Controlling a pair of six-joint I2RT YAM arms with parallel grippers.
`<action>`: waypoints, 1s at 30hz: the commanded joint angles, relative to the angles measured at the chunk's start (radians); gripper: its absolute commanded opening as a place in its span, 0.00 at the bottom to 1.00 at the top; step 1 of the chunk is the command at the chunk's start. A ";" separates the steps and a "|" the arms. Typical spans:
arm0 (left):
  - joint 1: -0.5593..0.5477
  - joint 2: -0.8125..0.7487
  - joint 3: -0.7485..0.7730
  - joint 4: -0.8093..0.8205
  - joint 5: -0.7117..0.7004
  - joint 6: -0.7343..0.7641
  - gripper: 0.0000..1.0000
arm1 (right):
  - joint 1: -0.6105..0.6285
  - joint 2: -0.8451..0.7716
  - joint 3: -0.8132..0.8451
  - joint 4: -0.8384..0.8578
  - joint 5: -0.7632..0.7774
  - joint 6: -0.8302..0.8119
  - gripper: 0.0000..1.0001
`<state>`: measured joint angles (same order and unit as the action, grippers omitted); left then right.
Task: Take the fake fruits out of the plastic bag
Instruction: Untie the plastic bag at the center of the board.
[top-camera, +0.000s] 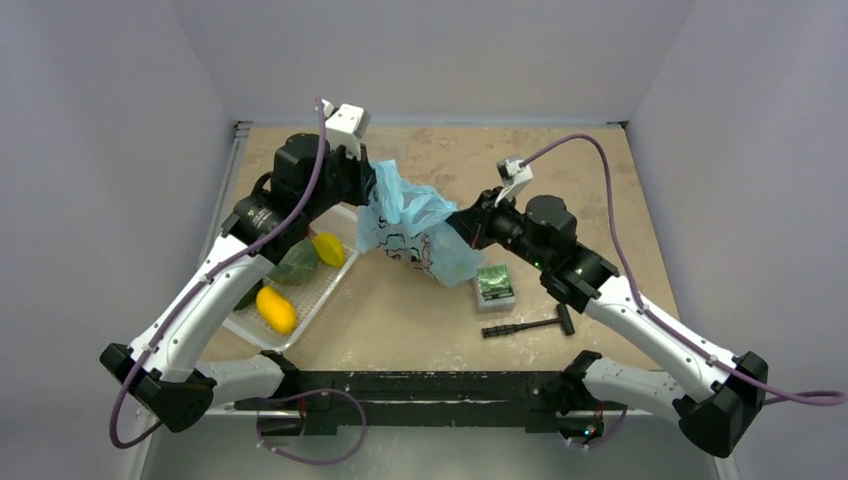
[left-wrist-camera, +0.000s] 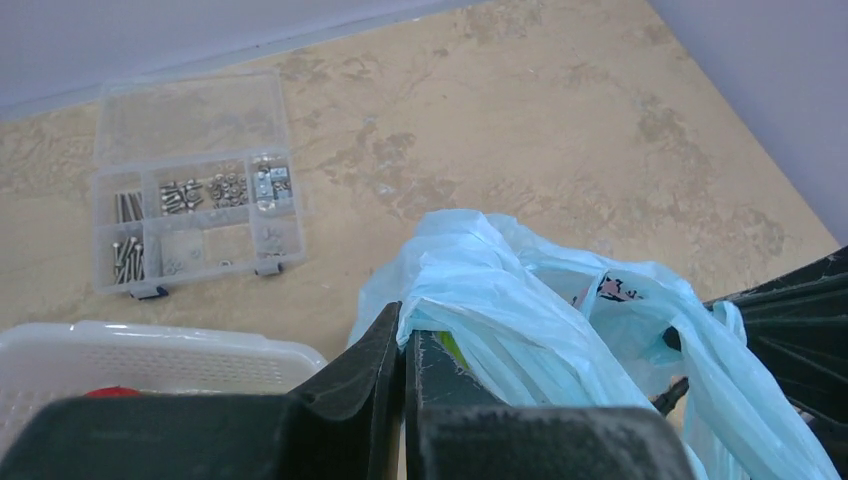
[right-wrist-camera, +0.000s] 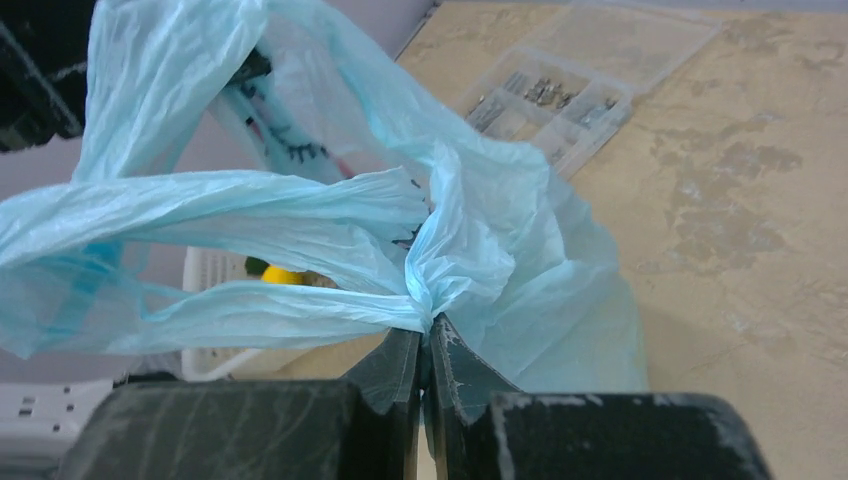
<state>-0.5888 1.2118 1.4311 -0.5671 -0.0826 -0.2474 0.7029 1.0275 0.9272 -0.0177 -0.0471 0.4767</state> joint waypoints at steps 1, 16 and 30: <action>0.006 -0.039 -0.113 0.038 0.096 0.004 0.00 | 0.106 -0.013 -0.076 -0.078 -0.071 -0.041 0.07; 0.004 0.028 -0.136 -0.051 0.038 0.046 0.00 | 0.375 -0.005 -0.194 -0.015 0.031 0.066 0.49; 0.004 -0.011 -0.157 -0.027 0.061 0.033 0.00 | 0.374 -0.028 -0.122 -0.005 0.380 0.231 0.93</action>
<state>-0.5892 1.2312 1.2533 -0.6376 -0.0357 -0.2169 1.0763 0.9596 0.7769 -0.0551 0.1734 0.6300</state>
